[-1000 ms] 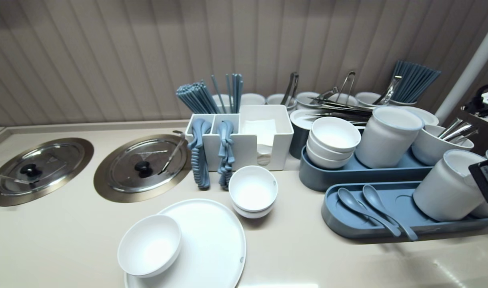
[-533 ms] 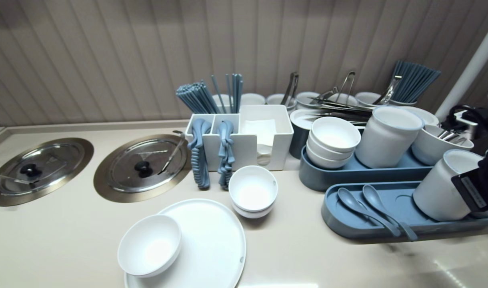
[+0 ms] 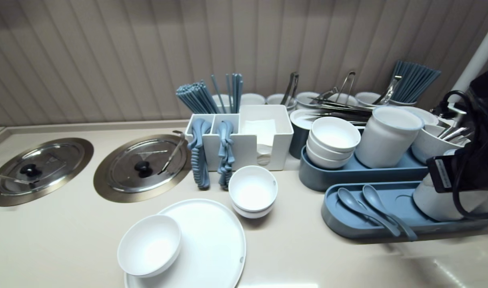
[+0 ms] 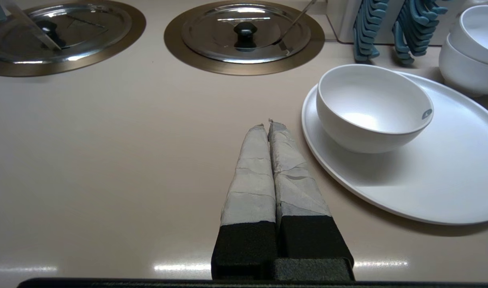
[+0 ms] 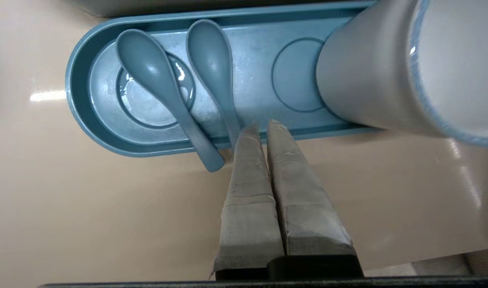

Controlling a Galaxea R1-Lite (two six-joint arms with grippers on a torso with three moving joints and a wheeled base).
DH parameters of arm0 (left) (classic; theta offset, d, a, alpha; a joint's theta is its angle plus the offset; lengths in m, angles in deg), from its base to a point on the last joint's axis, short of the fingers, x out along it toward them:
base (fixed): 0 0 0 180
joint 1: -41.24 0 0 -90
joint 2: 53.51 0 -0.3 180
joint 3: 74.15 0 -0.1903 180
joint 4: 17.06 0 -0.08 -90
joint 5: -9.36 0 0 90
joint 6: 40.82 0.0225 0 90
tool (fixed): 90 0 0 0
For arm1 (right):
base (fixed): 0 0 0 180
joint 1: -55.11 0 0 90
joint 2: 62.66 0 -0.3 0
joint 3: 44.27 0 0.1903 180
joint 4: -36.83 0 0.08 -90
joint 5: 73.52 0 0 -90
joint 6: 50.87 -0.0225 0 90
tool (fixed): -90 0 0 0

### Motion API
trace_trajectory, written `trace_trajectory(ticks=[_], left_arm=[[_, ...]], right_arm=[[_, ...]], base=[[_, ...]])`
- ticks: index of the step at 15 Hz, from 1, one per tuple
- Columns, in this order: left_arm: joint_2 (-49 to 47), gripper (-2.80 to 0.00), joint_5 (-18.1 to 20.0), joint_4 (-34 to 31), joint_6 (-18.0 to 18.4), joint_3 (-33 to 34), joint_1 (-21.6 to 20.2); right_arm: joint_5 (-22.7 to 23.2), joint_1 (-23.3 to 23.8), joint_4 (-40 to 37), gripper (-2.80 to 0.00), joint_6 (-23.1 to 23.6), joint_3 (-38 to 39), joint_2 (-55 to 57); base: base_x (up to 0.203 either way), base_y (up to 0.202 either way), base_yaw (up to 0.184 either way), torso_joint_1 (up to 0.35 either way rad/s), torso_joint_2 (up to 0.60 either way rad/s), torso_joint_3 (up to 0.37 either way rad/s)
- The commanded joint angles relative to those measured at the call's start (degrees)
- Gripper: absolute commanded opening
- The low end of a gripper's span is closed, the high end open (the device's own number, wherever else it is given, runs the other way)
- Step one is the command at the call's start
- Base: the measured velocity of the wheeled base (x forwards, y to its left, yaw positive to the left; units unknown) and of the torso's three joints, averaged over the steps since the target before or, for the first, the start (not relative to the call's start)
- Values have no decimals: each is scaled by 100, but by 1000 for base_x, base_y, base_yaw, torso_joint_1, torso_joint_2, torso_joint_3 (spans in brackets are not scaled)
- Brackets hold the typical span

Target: Pick the spoon and place it in the bowl

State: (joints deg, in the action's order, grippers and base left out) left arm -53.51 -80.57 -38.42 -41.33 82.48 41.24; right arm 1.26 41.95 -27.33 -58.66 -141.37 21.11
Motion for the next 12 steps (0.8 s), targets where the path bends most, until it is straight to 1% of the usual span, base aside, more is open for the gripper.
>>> trace_trajectory(ticks=[1, 3, 5, 7, 8, 9, 12], left_arm=[[0, -280, -4, 10, -2, 44, 0], [0, -280, -7, 2, -2, 44, 0], [0, -280, 1, 5, -2, 44, 4], [0, -280, -4, 6, -2, 44, 0], [0, -280, 1, 2, -2, 44, 0], [0, -280, 1, 11, -2, 44, 0], [0, -280, 1, 5, -2, 44, 0]], right_arm=[[-4, 39, -21, -280, 296, -138, 163], [-25, 55, 55, -280, 262, 204, 369], [-74, 92, 421, -280, 78, 666, 342], [-85, 241, 831, -280, -104, 878, 452], [-92, 237, 864, -280, -271, 1010, 446], [-86, 248, 871, -280, -330, 1104, 334], [-69, 443, 965, -280, -356, 1303, 43]], base=[[0, 0, 0, 0, 0, 0], [0, 0, 0, 0, 0, 0], [0, 0, 0, 0, 0, 0], [0, 0, 0, 0, 0, 0], [0, 0, 0, 0, 0, 0], [0, 0, 0, 0, 0, 0], [0, 0, 0, 0, 0, 0]])
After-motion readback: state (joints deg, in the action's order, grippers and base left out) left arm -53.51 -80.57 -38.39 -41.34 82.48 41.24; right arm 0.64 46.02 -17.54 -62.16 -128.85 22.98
